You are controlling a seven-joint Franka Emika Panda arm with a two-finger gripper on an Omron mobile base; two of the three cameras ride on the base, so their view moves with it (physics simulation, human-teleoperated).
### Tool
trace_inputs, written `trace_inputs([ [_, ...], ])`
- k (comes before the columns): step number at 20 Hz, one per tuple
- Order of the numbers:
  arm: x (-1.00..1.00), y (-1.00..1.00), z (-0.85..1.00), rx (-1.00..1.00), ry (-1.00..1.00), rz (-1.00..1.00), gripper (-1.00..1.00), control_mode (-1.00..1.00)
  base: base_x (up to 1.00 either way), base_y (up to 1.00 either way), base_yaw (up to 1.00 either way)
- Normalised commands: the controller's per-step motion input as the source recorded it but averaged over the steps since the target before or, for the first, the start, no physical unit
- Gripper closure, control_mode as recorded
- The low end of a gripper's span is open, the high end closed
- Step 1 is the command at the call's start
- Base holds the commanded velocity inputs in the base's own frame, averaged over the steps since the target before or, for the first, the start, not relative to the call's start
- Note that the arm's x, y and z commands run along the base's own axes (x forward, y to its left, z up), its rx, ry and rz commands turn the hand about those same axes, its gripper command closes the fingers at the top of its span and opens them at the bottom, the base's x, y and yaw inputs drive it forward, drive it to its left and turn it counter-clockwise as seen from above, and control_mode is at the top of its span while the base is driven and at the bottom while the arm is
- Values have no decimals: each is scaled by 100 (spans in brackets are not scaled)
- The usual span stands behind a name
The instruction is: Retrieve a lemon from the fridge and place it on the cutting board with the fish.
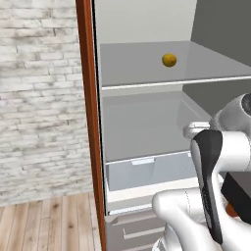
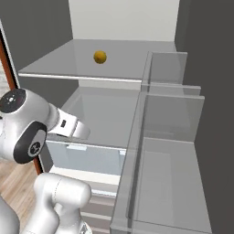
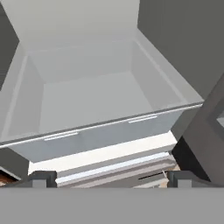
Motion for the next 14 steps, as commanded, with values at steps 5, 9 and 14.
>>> trace_inputs([
  [5,-16,0,65,-8,-19,1,-100,-100,0,0,0],
  [9,-19,0,61,-3,-9,0,-100,-100,0,0,0],
  [14,-23,2,66,-5,-14,0,-100,-100,0,0,0],
])
